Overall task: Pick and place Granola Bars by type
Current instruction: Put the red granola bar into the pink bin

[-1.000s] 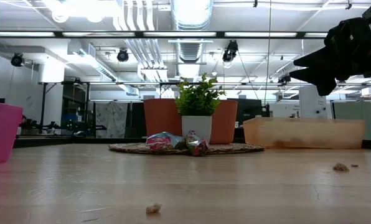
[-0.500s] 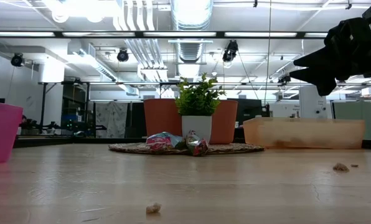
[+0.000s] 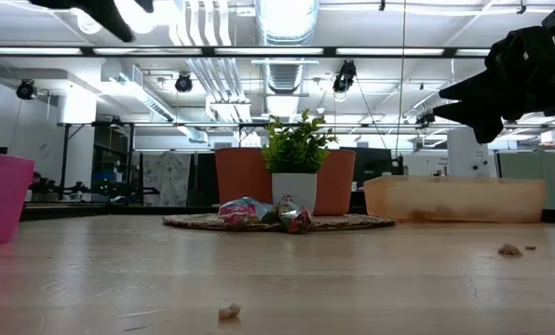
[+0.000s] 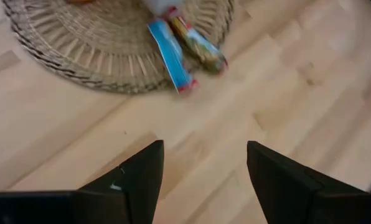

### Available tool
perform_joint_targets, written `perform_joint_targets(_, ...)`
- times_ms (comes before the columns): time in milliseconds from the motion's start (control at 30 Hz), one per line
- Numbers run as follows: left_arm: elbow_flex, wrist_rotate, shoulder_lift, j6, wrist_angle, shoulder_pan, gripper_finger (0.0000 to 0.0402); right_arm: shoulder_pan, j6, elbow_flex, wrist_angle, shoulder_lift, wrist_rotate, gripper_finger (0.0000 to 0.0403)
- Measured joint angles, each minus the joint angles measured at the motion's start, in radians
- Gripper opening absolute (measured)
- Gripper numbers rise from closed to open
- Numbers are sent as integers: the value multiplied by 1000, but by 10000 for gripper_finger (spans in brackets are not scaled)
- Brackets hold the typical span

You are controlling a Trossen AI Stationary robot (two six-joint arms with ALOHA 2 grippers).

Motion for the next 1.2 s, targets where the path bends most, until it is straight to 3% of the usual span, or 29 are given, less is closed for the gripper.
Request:
perform_joint_targets(100,55,28,54,0,-2,83,210,0,0,0,0,0,0,196)
perform_joint_targets(300,192,180,228,32,-58,238,213,0,0,0,0,0,0,196)
perform_joint_targets(500,296,269,403,131,-74,334,255,0,0,0,0,0,0,196)
perform_joint_targets(733,346,236,550,112,-75,413,312,0,0,0,0,0,0,196)
perform_joint_targets(1200,272,165,653,25,61,433,310,0,0,0,0,0,0,196)
